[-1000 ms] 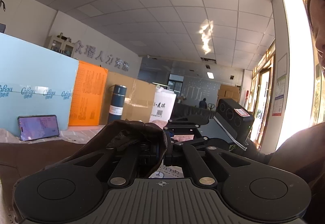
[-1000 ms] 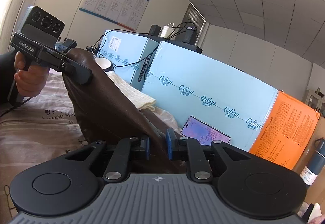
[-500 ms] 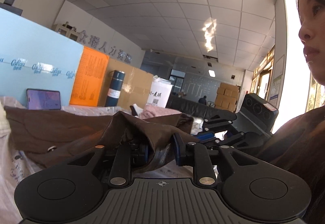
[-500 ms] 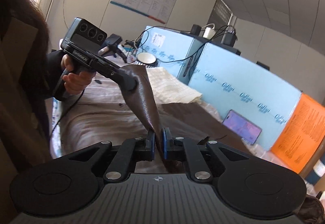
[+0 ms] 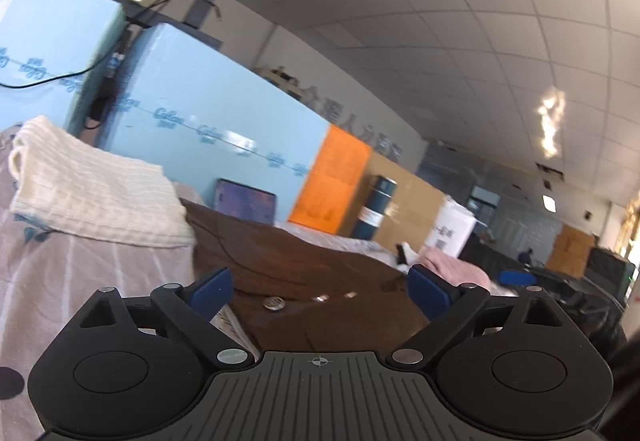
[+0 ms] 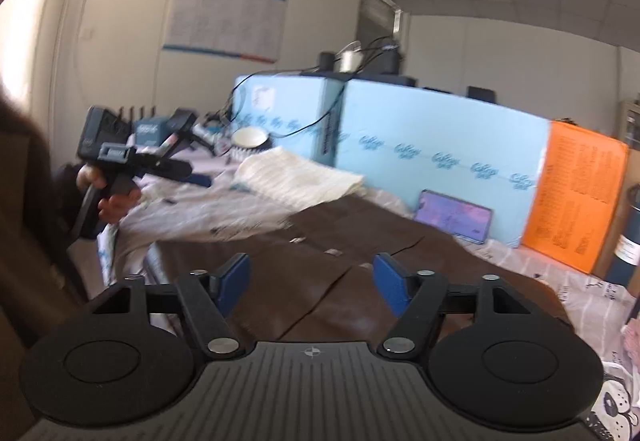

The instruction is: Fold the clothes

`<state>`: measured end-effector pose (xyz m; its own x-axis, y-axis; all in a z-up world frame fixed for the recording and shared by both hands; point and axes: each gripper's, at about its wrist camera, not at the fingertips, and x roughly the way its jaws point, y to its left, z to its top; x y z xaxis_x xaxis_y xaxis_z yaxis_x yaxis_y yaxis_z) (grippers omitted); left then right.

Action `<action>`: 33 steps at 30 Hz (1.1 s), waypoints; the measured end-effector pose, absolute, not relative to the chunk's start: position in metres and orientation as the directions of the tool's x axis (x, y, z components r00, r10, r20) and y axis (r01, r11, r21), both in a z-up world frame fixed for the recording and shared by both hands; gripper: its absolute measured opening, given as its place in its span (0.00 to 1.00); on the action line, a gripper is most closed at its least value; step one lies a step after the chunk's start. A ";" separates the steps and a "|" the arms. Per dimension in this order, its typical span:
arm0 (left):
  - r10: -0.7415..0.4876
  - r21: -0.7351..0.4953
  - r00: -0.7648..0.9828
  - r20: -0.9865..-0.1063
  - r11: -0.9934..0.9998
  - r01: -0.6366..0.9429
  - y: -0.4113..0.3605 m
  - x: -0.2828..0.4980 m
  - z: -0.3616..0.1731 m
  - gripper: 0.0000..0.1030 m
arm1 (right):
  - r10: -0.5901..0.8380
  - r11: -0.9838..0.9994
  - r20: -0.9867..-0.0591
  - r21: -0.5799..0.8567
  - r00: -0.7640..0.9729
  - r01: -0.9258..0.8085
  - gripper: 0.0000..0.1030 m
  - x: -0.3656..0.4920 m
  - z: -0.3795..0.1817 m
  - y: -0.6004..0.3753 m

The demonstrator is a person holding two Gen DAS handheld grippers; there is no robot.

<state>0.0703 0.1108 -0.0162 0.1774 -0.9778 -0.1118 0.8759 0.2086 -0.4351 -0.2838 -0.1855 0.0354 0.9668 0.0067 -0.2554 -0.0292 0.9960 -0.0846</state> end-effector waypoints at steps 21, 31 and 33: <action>-0.783 -0.324 0.327 -0.528 0.543 0.775 -0.034 0.129 -0.039 0.09 | -0.348 0.533 -0.519 0.576 0.781 0.620 0.60 -0.196 -0.015 -0.436; -0.772 -0.244 0.315 -0.552 0.511 0.824 -0.048 0.114 -0.038 0.18 | -0.475 0.530 -0.517 0.477 0.712 0.701 0.51 -0.180 -0.007 -0.491; -0.783 -0.262 0.326 -0.530 0.517 0.815 -0.036 0.113 -0.034 0.32 | -0.422 0.535 -0.543 0.498 0.726 0.683 0.57 -0.185 -0.012 -0.495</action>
